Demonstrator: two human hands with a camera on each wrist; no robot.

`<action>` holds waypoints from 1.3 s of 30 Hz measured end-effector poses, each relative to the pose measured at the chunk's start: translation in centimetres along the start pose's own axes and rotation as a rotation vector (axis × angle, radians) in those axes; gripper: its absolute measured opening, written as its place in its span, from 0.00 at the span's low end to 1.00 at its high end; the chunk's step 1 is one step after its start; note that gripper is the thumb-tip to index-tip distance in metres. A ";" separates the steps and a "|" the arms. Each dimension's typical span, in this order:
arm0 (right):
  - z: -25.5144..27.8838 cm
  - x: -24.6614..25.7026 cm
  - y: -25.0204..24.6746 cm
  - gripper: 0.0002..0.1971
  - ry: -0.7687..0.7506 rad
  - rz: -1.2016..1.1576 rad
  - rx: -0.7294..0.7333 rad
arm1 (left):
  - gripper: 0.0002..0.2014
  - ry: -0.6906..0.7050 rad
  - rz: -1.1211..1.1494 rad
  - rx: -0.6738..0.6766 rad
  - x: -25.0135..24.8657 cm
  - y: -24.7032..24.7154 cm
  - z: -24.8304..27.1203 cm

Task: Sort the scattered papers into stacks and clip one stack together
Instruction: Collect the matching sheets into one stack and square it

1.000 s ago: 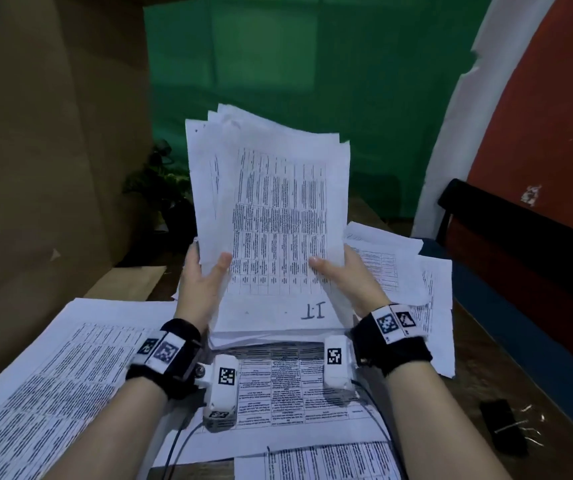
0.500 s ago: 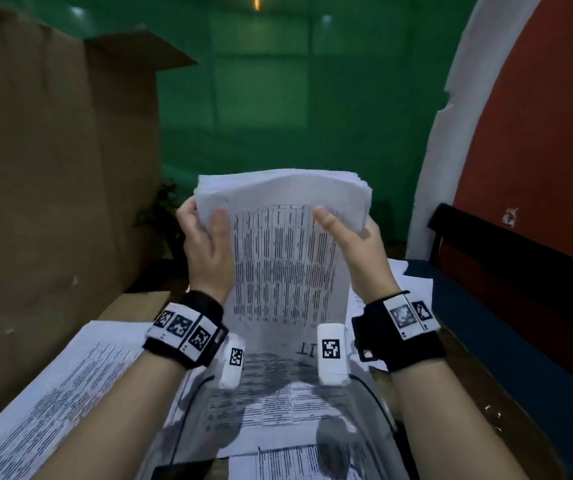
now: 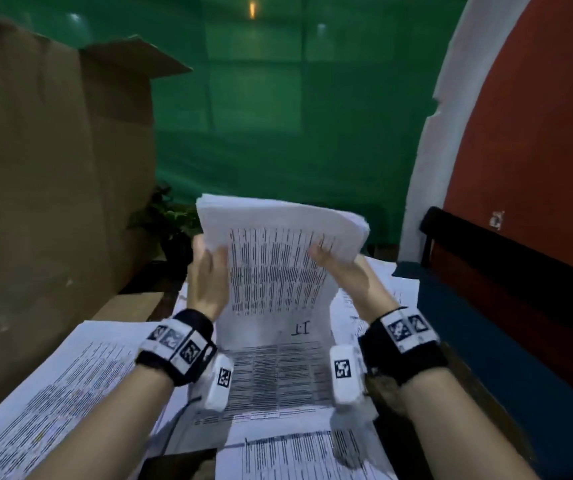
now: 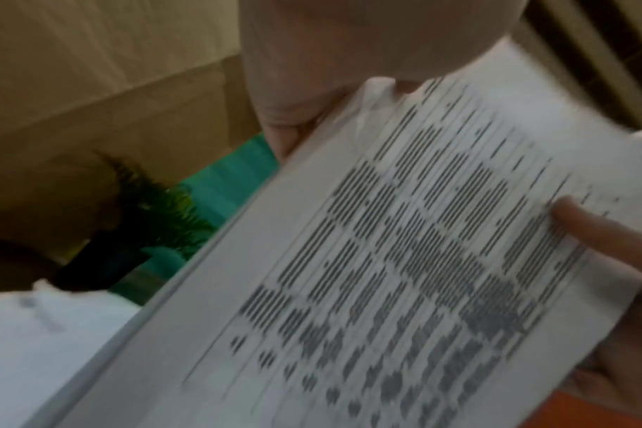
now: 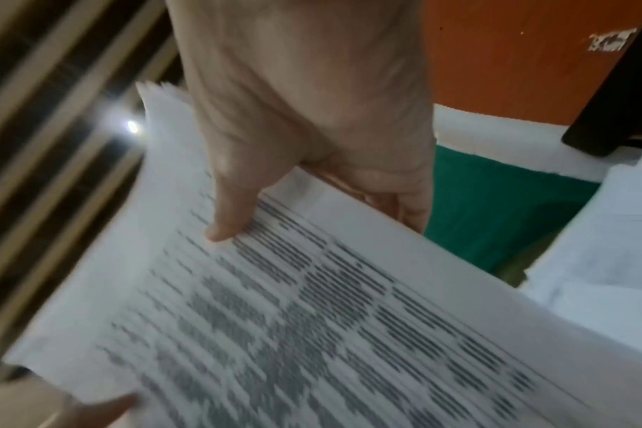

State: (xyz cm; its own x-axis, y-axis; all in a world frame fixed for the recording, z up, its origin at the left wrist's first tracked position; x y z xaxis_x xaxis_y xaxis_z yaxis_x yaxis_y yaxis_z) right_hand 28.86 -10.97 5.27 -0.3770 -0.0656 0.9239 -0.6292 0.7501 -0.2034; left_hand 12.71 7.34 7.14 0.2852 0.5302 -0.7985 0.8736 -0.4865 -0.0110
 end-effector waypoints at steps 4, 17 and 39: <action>-0.3 3.2 -0.9 0.16 -0.084 -0.005 -0.300 | 0.07 0.138 0.073 -0.053 -3.5 1.3 -0.2; 0.8 -7.3 3.0 0.16 0.210 0.198 0.049 | 0.12 -0.526 -0.004 0.172 9.5 2.2 2.7; -1.6 -11.1 7.2 0.34 0.342 1.388 0.743 | 0.23 -1.010 0.866 0.096 19.4 -1.4 4.9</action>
State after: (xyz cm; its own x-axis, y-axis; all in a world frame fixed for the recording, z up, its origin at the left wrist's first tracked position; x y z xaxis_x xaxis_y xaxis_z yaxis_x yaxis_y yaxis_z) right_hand 29.57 -3.76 -5.96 -0.8105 0.5780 -0.0943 -0.1605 -0.3741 -0.9134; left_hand 15.06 14.89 -11.34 0.2782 -0.6961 -0.6618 0.5175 -0.4718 0.7138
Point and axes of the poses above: each hand's wrist, its own z-axis away from the middle knuckle, its own y-axis out of the palm, x = y × z, the point moved 9 cm from there along -z, towards the middle knuckle, and after that the axes turned 9 degrees about z, right-handed, at the moved point
